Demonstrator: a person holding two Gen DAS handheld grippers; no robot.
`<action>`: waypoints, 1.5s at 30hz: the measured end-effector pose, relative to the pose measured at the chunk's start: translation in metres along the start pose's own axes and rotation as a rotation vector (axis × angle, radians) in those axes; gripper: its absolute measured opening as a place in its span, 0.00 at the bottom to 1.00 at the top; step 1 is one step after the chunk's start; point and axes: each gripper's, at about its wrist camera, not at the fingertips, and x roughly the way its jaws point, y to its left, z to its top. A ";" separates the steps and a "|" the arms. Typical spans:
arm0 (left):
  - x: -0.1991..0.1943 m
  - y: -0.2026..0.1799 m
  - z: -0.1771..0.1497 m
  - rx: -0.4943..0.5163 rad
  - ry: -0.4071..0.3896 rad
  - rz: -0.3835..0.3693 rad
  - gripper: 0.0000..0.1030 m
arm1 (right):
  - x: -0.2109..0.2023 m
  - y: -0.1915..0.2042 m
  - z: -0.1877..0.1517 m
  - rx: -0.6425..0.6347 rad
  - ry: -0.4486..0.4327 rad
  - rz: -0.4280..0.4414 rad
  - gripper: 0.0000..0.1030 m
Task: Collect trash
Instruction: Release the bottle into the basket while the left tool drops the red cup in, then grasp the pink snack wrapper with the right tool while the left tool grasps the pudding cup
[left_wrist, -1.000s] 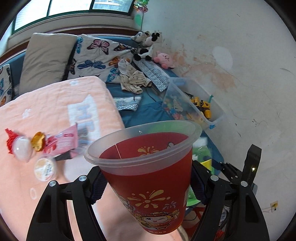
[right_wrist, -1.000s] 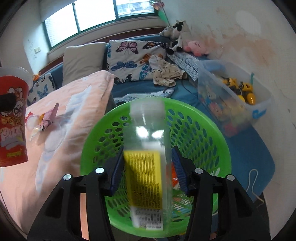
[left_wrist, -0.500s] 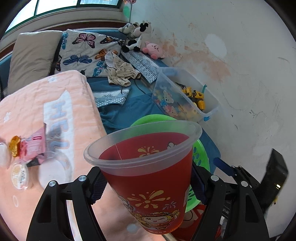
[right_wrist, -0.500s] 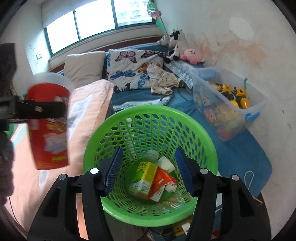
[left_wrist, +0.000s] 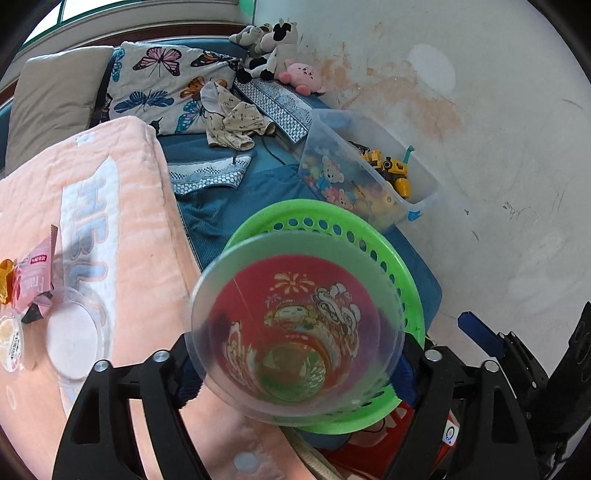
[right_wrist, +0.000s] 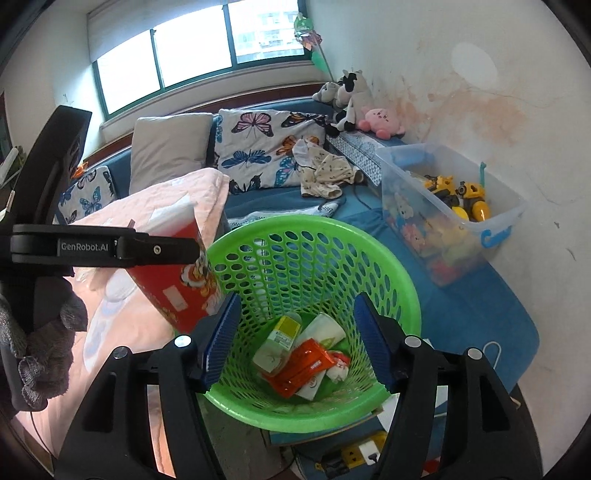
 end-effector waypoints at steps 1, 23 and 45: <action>0.000 0.001 -0.001 -0.002 0.000 -0.003 0.79 | -0.001 0.000 0.000 -0.001 -0.001 -0.001 0.62; -0.084 0.051 -0.028 -0.025 -0.119 0.111 0.85 | -0.011 0.049 0.007 -0.061 -0.018 0.078 0.64; -0.142 0.213 -0.065 -0.262 -0.135 0.342 0.85 | 0.051 0.170 0.018 -0.211 0.106 0.293 0.74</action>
